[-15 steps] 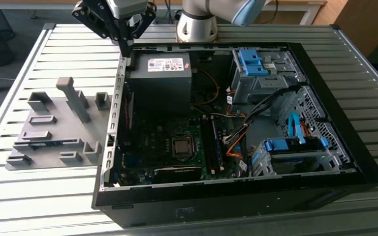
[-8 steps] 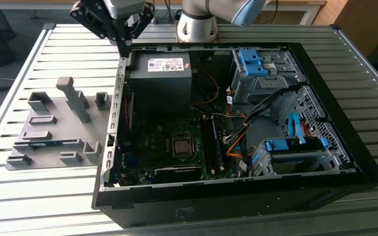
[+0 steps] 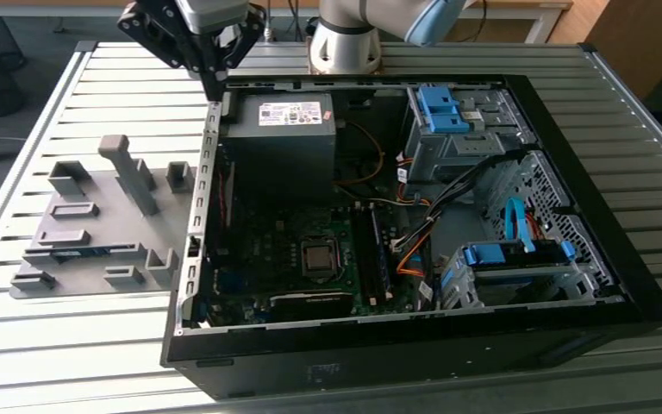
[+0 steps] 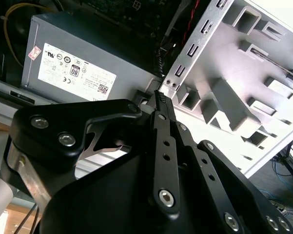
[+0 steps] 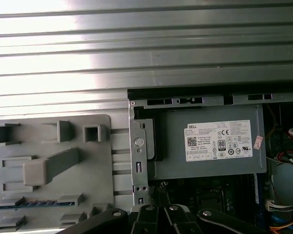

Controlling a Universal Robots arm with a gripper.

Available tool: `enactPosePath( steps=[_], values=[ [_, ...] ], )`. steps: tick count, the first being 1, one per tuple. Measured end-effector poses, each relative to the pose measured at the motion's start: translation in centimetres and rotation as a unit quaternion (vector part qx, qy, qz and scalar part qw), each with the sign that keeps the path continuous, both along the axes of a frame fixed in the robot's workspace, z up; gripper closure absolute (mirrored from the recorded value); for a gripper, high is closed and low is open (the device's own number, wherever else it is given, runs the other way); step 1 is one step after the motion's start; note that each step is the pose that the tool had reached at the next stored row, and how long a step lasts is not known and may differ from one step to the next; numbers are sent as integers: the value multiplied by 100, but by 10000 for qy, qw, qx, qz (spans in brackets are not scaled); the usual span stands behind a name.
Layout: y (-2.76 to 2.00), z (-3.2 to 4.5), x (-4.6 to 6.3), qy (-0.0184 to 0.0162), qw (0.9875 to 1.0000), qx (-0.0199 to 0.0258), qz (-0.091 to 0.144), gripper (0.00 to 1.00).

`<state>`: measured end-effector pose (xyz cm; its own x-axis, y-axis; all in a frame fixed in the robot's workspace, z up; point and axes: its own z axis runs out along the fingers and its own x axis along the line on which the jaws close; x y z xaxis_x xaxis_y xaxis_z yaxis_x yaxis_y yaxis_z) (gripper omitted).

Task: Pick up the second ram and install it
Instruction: 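Reach for the second ram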

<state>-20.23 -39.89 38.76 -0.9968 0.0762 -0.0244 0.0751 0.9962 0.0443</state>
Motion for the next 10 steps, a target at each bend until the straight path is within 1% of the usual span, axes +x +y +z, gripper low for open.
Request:
enactPosePath(
  steps=[10],
  values=[
    [0, -6, -45, 0, 10000, 0, 0, 89]
  ],
)
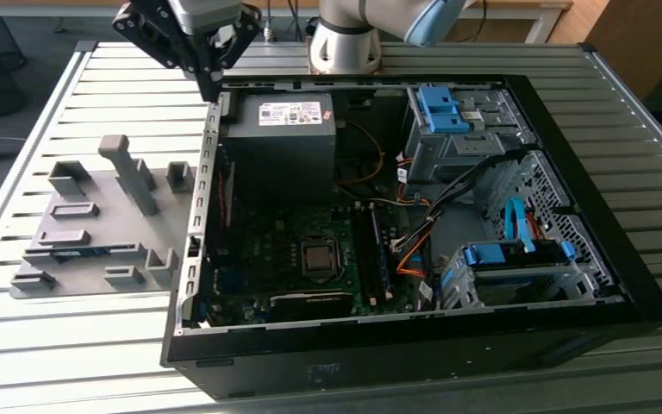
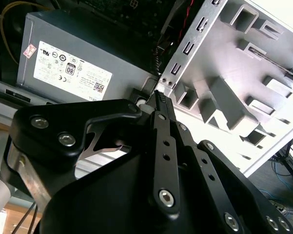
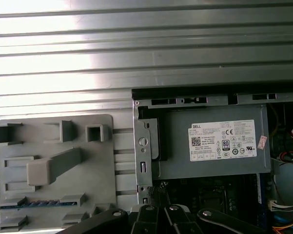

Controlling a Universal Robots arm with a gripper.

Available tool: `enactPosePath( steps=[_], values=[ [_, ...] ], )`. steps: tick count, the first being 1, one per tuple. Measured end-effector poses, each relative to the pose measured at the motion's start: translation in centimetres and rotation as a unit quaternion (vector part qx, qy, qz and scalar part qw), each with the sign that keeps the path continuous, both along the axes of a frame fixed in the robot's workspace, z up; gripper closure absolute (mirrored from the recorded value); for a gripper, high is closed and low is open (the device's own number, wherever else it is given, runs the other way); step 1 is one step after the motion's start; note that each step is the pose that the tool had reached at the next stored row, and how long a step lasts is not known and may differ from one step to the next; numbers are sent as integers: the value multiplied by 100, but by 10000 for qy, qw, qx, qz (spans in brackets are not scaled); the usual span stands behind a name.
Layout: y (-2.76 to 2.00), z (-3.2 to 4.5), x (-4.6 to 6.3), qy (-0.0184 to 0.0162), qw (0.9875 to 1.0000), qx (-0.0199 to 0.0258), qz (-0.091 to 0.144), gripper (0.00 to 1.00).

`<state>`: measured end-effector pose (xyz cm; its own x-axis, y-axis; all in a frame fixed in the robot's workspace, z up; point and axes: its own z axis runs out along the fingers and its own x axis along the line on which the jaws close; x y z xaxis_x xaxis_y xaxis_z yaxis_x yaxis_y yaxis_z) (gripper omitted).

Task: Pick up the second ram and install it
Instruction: 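Reach for the second ram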

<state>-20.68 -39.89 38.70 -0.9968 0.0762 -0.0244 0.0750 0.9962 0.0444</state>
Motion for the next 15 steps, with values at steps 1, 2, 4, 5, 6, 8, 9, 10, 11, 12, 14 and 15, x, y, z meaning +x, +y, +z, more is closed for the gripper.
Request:
enactPosePath(
  steps=[1, 2, 4, 5, 6, 8, 9, 10, 11, 12, 14, 15],
  values=[
    [0, 0, -4, 0, 10000, 0, 0, 89],
    [0, -1, -7, 0, 10000, 0, 0, 89],
    [0, -2, -14, 0, 10000, 0, 0, 89],
    [0, -2, -17, 0, 10000, 0, 0, 89],
    [0, -3, -21, 0, 10000, 0, 0, 89],
    [0, -3, -28, 0, 10000, 0, 0, 89],
    [0, -4, -33, 0, 10000, 0, -1, 89],
    [0, -4, -37, 0, 10000, 0, 0, 89],
    [0, -4, -41, 0, 10000, 0, 0, 89],
    [0, -5, -45, 0, 10000, 0, 0, 89],
    [0, -5, -53, 0, 10000, 0, 0, 89],
    [0, -6, -57, 0, 10000, 0, 0, 89]
  ],
)
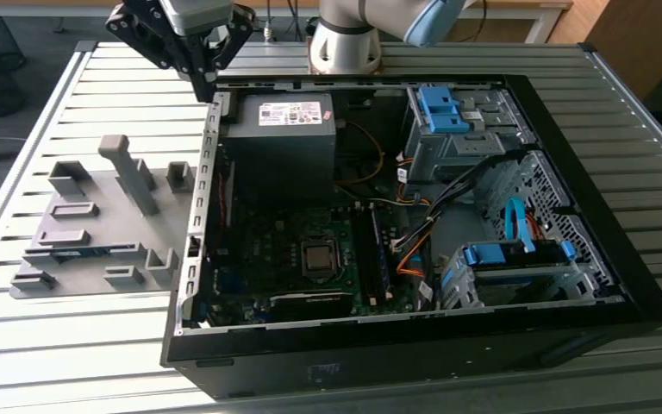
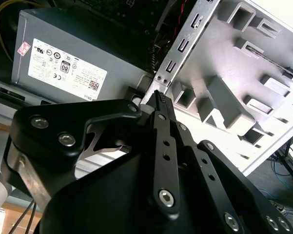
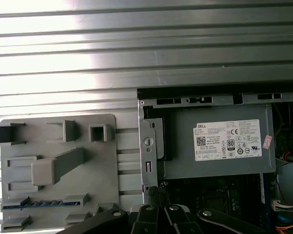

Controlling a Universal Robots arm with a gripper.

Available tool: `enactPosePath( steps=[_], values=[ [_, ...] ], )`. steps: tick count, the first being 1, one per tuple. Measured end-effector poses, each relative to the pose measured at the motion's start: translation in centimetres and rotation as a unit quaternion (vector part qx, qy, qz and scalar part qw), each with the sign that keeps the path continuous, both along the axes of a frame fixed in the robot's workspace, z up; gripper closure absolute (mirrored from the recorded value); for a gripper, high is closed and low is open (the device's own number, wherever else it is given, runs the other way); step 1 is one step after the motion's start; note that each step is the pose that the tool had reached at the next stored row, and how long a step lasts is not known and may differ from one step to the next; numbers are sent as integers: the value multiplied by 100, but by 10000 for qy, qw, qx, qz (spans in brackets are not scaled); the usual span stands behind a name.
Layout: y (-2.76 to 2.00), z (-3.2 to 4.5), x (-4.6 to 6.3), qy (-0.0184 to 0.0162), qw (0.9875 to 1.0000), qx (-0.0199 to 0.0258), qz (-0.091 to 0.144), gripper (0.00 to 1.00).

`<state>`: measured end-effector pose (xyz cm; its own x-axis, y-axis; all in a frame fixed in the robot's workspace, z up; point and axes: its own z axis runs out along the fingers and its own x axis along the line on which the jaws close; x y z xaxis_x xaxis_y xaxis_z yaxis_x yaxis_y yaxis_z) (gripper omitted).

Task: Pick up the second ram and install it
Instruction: 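Reach for the second ram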

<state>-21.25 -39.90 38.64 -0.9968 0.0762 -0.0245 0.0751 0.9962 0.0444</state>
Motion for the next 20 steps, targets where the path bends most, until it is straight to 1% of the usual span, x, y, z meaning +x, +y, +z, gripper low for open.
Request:
enactPosePath(
  steps=[20],
  values=[
    [0, -8, -81, 0, 10000, 0, 0, 89]
  ],
)
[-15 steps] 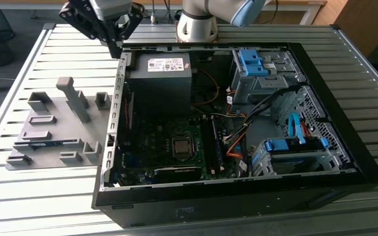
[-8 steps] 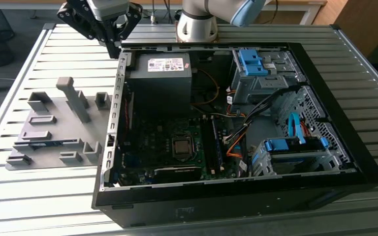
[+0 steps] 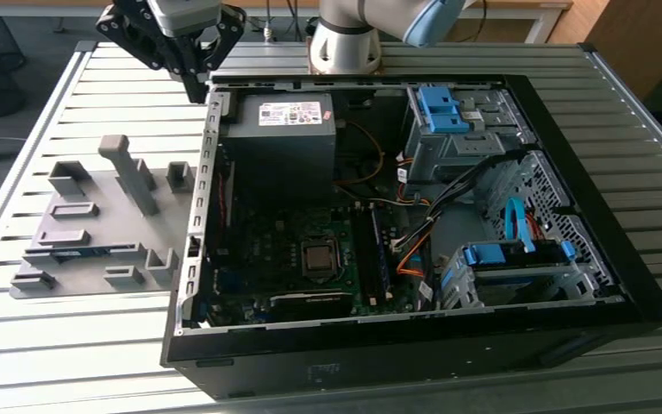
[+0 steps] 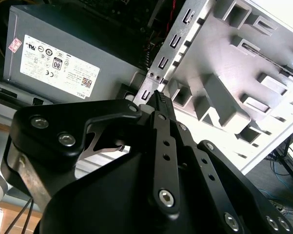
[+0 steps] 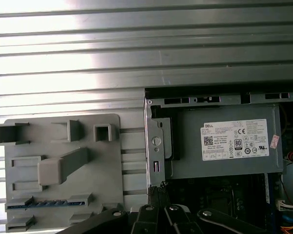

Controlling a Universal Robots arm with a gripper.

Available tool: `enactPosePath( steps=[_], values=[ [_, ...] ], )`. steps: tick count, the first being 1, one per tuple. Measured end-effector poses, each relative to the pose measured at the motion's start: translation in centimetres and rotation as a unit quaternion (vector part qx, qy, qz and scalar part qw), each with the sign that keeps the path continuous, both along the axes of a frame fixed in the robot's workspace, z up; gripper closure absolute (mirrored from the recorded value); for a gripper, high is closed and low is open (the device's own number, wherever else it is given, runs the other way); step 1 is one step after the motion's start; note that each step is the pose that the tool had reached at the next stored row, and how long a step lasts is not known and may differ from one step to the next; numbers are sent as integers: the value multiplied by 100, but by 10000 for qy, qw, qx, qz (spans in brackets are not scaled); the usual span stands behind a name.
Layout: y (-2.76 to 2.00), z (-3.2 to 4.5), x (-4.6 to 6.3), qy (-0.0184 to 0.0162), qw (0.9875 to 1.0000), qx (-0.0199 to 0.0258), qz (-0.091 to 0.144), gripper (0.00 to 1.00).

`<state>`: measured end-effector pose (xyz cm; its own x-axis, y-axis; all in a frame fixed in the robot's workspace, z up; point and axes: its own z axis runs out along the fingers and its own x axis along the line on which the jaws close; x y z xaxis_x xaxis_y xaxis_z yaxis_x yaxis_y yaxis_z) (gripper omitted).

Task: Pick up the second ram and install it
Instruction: 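Reach for the second ram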

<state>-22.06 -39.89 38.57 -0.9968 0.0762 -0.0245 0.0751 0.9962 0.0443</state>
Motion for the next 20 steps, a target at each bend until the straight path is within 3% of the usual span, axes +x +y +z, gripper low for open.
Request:
enactPosePath(
  steps=[20],
  values=[
    [0, -8, -127, 0, 10000, 0, 0, 89]
  ],
)
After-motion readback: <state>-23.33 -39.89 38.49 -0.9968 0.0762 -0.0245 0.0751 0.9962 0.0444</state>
